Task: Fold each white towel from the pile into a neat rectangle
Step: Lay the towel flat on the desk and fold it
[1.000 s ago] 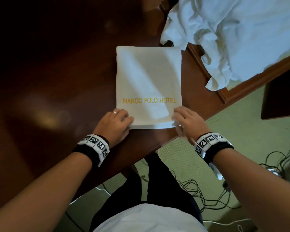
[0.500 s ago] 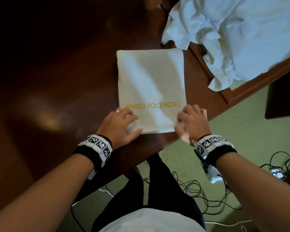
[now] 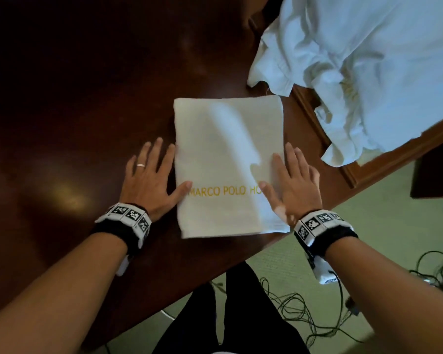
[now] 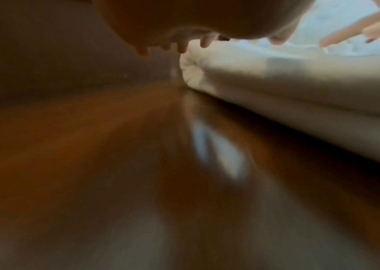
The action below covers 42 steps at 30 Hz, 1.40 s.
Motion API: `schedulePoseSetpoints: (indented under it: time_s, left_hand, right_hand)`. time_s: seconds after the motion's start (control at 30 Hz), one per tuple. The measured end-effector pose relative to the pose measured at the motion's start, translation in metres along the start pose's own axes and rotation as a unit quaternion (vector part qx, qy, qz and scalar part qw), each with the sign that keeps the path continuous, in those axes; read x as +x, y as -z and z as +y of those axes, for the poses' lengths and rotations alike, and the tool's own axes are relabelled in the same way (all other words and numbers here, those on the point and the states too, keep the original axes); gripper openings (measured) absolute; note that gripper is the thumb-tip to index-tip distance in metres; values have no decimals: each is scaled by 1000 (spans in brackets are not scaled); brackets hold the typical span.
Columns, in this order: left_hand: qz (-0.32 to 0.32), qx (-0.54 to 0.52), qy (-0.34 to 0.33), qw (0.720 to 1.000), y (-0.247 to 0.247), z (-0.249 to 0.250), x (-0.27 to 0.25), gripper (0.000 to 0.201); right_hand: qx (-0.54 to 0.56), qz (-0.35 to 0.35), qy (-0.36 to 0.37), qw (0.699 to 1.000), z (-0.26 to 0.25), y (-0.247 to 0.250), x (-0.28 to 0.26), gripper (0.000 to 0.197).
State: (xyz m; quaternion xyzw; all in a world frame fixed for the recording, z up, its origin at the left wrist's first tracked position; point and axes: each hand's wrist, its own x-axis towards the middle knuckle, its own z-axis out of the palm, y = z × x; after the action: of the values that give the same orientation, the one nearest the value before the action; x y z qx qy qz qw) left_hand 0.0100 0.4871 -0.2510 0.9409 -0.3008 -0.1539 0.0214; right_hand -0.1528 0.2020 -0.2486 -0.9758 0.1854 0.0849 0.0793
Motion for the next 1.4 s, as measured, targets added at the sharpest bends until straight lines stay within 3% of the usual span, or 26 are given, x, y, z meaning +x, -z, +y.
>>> schedulePoseSetpoints:
  time_s: [0.13, 0.23, 0.33, 0.57, 0.7, 0.8, 0.93, 1.03, 1.1, 1.27, 1.4]
  left_hand:
    - [48, 19, -81, 995, 24, 35, 57, 89]
    - [12, 54, -102, 993, 23, 49, 90, 86]
    - [-27, 55, -62, 996, 13, 35, 101, 83]
    - [-27, -39, 114, 992, 12, 45, 59, 89]
    - [-37, -70, 188, 979, 13, 54, 20, 65]
    - [-102, -201, 256, 940, 9, 62, 4, 63]
    - [-90, -375, 331, 861, -3, 64, -4, 77]
    - [-97, -430, 298, 846, -5, 66, -13, 58]
    - [-84, -428, 268, 859, 4, 69, -19, 48]
    - [4, -413, 196, 890, 45, 93, -37, 34]
    - [38, -408, 142, 901, 94, 120, -41, 36]
  right_hand:
    - [4, 54, 82, 995, -24, 20, 59, 68]
    - [-27, 6, 121, 992, -37, 20, 98, 71]
    - [-39, -59, 110, 991, -14, 10, 111, 72]
    - [34, -36, -37, 998, 8, 19, 67, 68]
    - [163, -69, -130, 976, 8, 20, 22, 65]
    - [243, -107, -201, 943, -4, 13, 2, 59]
    - [318, -110, -262, 905, -23, 6, -8, 71]
    - [359, -109, -289, 881, -30, 9, -17, 58]
    - [377, -98, -292, 874, -33, 13, -24, 48]
    - [391, -42, -297, 870, -39, 53, -44, 51]
    - [383, -5, -292, 876, -24, 101, -54, 50]
